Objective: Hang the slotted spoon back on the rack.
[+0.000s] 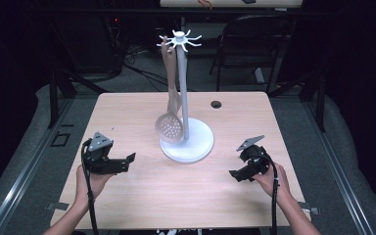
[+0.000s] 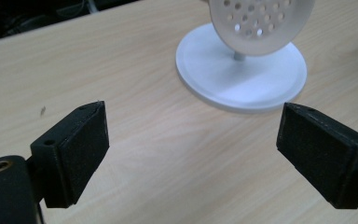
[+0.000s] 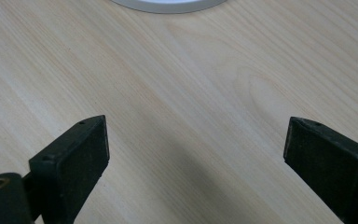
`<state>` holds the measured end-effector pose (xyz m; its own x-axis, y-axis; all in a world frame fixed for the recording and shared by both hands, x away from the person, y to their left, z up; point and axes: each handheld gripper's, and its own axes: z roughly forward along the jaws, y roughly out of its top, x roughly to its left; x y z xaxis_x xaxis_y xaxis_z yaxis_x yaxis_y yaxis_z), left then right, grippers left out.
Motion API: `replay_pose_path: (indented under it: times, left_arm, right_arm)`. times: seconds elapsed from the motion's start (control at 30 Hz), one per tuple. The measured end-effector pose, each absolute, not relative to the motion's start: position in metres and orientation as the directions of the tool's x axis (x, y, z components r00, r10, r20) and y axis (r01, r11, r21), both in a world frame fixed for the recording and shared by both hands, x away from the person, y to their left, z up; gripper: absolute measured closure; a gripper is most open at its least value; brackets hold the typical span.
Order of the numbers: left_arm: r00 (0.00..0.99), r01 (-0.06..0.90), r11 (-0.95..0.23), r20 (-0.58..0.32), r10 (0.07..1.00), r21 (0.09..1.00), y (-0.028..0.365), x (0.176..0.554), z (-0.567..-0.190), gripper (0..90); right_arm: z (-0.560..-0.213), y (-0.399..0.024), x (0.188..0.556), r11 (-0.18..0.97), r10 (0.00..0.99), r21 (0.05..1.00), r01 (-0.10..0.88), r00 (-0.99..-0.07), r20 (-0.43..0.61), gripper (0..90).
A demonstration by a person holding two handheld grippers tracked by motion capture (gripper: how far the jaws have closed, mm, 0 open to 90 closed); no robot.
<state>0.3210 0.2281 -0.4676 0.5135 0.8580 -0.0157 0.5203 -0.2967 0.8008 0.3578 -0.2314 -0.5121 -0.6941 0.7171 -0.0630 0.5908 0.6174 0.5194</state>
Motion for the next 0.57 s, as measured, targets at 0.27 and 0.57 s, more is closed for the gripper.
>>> replay_pose_path:
  times: [0.27, 0.57]
  left_arm:
    - [0.481, 0.592, -0.252, -0.085, 0.873, 0.765, 0.239, 0.312, -0.496, 4.3]
    - [0.458, 0.656, -0.228, -0.14, 0.878, 0.719, 0.255, 0.331, -0.518, 0.0]
  right_arm:
    - [-0.516, -0.229, 0.357, 0.628, 0.708, 0.514, 0.584, -0.702, -0.069, 5.4]
    - [-0.523, -0.226, 0.359, 0.658, 0.688, 0.491, 0.57, -0.72, -0.086, 0.0]
